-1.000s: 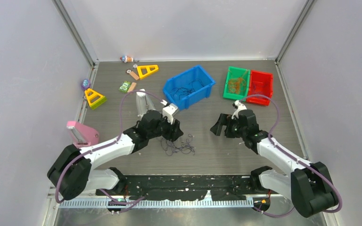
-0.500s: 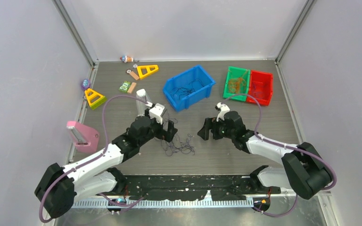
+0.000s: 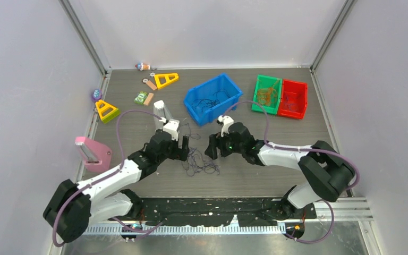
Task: Untangle the cables
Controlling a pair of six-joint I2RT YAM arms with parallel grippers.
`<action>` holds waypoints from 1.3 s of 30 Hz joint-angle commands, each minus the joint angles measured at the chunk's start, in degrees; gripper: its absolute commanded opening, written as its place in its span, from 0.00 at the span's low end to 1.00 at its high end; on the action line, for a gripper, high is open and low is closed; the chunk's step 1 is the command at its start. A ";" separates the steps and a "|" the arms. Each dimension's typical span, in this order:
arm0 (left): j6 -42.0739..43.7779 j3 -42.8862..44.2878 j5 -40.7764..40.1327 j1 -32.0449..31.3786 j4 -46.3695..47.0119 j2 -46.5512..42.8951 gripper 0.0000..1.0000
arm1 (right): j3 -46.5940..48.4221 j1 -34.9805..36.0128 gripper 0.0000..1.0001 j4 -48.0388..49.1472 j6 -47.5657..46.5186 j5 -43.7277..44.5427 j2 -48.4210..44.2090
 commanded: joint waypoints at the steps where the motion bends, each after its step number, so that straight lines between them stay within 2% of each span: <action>1: -0.55 2.05 3.82 0.38 -0.52 4.90 0.87 | 4.52 3.91 0.77 0.35 -0.06 2.21 3.98; 4: 0.28 2.22 5.97 0.36 0.00 6.21 0.88 | 5.64 4.48 0.58 -1.50 1.77 3.52 5.70; 5: 0.59 1.99 7.46 0.36 1.40 6.76 0.88 | 5.55 4.51 0.46 -1.25 2.20 2.79 5.51; 6: 0.85 2.21 9.15 0.37 1.93 7.55 0.88 | 5.62 4.56 0.40 -1.29 2.26 2.32 5.33; 7: 1.02 2.76 9.83 0.34 1.70 8.43 0.87 | 5.72 4.53 0.28 -1.85 2.48 1.59 4.76; 8: 1.13 3.26 11.17 0.33 1.26 9.27 0.86 | 6.10 4.52 0.22 -2.43 2.69 1.50 4.39; 9: 1.20 3.79 11.56 0.34 0.74 10.05 0.85 | 6.40 4.52 0.11 -4.42 2.68 2.26 3.56; 11: 1.43 4.62 11.09 0.39 -0.58 10.84 0.83 | 7.87 4.41 0.06 -8.64 2.44 5.40 1.96; 16: 1.38 3.33 8.39 0.37 -0.22 8.58 0.81 | 7.26 1.19 0.06 -14.70 3.94 15.32 -2.96; 21: 1.16 2.77 7.85 0.43 -0.01 7.73 0.79 | 2.33 -5.21 0.05 -14.83 5.37 14.75 -8.92; 29: 1.57 2.82 7.99 0.47 -0.01 8.18 0.77 | -0.62 -14.51 0.05 -22.07 2.14 18.98 -17.05; 39: 2.84 3.07 9.94 0.39 1.29 9.24 0.76 | -2.51 -19.75 0.05 -25.34 2.35 27.50 -23.40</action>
